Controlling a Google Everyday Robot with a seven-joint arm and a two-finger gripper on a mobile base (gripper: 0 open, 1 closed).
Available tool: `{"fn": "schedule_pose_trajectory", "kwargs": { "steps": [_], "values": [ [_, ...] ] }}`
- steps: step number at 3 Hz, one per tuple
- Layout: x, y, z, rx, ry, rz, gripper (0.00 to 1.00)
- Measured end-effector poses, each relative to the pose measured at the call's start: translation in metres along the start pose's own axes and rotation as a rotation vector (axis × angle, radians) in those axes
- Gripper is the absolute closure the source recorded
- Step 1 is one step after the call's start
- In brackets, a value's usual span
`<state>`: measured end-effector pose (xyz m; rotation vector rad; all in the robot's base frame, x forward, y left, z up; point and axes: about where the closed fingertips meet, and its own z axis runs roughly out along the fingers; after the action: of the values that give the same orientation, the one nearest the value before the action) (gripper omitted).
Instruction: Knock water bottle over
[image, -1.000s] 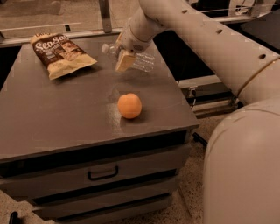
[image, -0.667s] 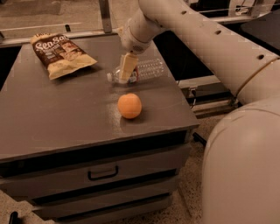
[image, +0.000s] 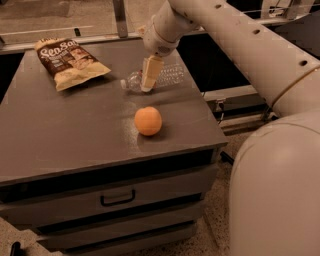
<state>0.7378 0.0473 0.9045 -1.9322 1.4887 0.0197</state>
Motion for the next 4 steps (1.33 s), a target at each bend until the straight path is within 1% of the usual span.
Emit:
{"fn": "schedule_pose_trajectory", "kwargs": {
  "steps": [1, 2, 3, 4],
  "values": [
    [0.001, 0.000, -0.003, 0.007, 0.004, 0.008, 0.00],
    [0.003, -0.004, -0.014, 0.046, 0.043, 0.038, 0.00],
    [0.002, -0.003, -0.014, 0.044, 0.042, 0.031, 0.00],
    [0.004, -0.008, -0.042, 0.107, 0.059, 0.026, 0.00]
  ]
}}
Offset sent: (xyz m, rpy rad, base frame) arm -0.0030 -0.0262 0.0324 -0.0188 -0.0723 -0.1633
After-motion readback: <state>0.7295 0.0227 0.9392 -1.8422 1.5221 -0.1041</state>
